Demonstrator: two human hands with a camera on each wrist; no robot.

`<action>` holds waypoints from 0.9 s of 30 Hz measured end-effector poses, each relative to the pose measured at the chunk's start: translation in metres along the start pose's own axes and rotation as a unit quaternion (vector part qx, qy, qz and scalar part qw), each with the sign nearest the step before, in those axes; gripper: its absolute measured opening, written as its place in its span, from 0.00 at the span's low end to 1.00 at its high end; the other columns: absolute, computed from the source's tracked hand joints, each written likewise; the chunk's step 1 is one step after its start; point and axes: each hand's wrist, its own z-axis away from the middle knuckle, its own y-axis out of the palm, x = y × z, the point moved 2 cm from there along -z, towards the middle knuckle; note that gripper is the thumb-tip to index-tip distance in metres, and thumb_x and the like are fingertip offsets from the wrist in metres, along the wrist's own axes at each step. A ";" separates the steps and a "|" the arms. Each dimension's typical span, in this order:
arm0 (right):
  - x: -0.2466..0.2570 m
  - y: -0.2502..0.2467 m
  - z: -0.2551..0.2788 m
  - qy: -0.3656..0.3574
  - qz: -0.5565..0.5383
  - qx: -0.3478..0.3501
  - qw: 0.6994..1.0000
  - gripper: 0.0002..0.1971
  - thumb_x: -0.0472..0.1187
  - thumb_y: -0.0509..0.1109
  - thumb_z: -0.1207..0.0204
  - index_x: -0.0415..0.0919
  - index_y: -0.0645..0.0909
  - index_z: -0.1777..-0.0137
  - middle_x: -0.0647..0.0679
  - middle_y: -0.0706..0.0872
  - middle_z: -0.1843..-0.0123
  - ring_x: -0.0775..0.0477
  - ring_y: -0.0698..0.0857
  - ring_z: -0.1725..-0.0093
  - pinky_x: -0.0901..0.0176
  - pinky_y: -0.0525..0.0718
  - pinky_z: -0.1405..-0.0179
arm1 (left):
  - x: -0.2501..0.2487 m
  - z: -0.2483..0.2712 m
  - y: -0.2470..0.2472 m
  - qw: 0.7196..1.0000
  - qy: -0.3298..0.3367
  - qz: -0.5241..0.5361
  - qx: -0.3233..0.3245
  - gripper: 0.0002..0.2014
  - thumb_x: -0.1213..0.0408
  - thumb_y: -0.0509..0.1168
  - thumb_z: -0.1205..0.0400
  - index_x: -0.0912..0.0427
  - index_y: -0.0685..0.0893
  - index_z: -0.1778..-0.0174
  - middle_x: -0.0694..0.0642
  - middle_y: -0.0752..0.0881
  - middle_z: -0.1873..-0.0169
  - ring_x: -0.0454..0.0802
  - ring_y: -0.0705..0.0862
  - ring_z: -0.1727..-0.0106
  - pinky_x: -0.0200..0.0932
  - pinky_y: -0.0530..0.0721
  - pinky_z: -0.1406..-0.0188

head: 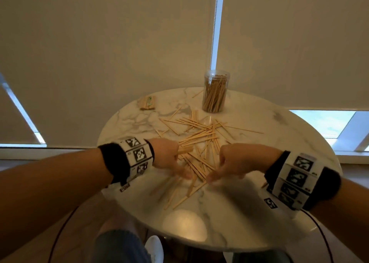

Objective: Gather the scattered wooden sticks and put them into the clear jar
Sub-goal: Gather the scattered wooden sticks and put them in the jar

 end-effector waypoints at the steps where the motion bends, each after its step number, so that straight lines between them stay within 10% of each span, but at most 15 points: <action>1: 0.004 0.006 -0.002 -0.006 0.007 0.008 1.000 0.38 0.76 0.76 0.46 0.40 0.86 0.55 0.47 0.91 0.66 0.49 0.89 0.68 0.55 0.88 0.61 | -0.003 0.005 0.010 1.000 -0.007 -0.007 0.010 0.44 0.25 0.70 0.35 0.51 0.74 0.31 0.55 0.84 0.40 0.53 0.82 0.44 0.47 0.83 0.41; 3: 0.013 0.010 -0.004 -0.025 0.012 -0.002 1.000 0.29 0.68 0.84 0.47 0.44 0.84 0.59 0.50 0.88 0.69 0.50 0.87 0.70 0.60 0.84 0.69 | -0.011 0.009 0.022 1.000 -0.004 0.010 -0.004 0.50 0.26 0.74 0.37 0.57 0.69 0.28 0.53 0.82 0.37 0.52 0.81 0.43 0.44 0.81 0.43; 6: 0.017 0.002 -0.006 -0.028 0.026 -0.012 0.999 0.17 0.56 0.83 0.35 0.45 0.89 0.54 0.49 0.92 0.62 0.52 0.85 0.68 0.66 0.79 0.72 | -0.015 0.005 0.014 0.999 0.008 0.009 -0.050 0.33 0.38 0.71 0.24 0.54 0.73 0.31 0.52 0.83 0.40 0.54 0.81 0.44 0.40 0.76 0.50; 10: 0.003 -0.006 -0.010 0.000 0.021 -0.055 0.998 0.12 0.46 0.76 0.25 0.39 0.90 0.48 0.44 0.93 0.54 0.47 0.92 0.55 0.56 0.90 0.53 | 0.001 -0.015 0.001 0.994 -0.019 0.002 -0.111 0.19 0.51 0.67 0.16 0.63 0.82 0.37 0.59 0.86 0.41 0.58 0.84 0.42 0.41 0.78 0.53; 14: -0.010 -0.005 -0.011 0.033 0.024 -0.093 0.995 0.08 0.38 0.70 0.23 0.34 0.88 0.50 0.41 0.93 0.56 0.43 0.91 0.56 0.51 0.91 0.49 | 0.004 -0.026 0.009 0.991 -0.036 0.023 -0.128 0.27 0.39 0.67 0.20 0.63 0.83 0.45 0.59 0.87 0.50 0.56 0.85 0.51 0.43 0.80 0.58; 20: -0.013 -0.001 -0.006 0.055 0.061 -0.118 0.990 0.13 0.33 0.68 0.25 0.41 0.75 0.71 0.48 0.83 0.72 0.49 0.83 0.72 0.58 0.87 0.62 | 0.000 -0.034 0.008 0.993 -0.040 0.022 -0.112 0.18 0.53 0.69 0.17 0.68 0.87 0.46 0.58 0.87 0.54 0.57 0.86 0.52 0.47 0.82 0.56; 24: -0.013 0.001 -0.002 0.057 0.086 -0.119 0.988 0.10 0.37 0.68 0.23 0.41 0.75 0.66 0.49 0.81 0.72 0.51 0.82 0.72 0.64 0.77 0.77 | -0.002 -0.034 0.000 0.993 -0.061 -0.024 -0.102 0.08 0.61 0.67 0.17 0.64 0.82 0.55 0.56 0.79 0.66 0.55 0.81 0.58 0.44 0.79 0.61; 27: -0.014 0.003 -0.002 0.051 0.097 -0.122 0.986 0.07 0.40 0.65 0.21 0.39 0.76 0.60 0.49 0.77 0.68 0.48 0.80 0.67 0.62 0.77 0.70 | 0.001 -0.039 0.001 0.993 -0.077 -0.032 -0.087 0.14 0.56 0.69 0.19 0.63 0.81 0.62 0.54 0.78 0.70 0.53 0.80 0.64 0.44 0.79 0.65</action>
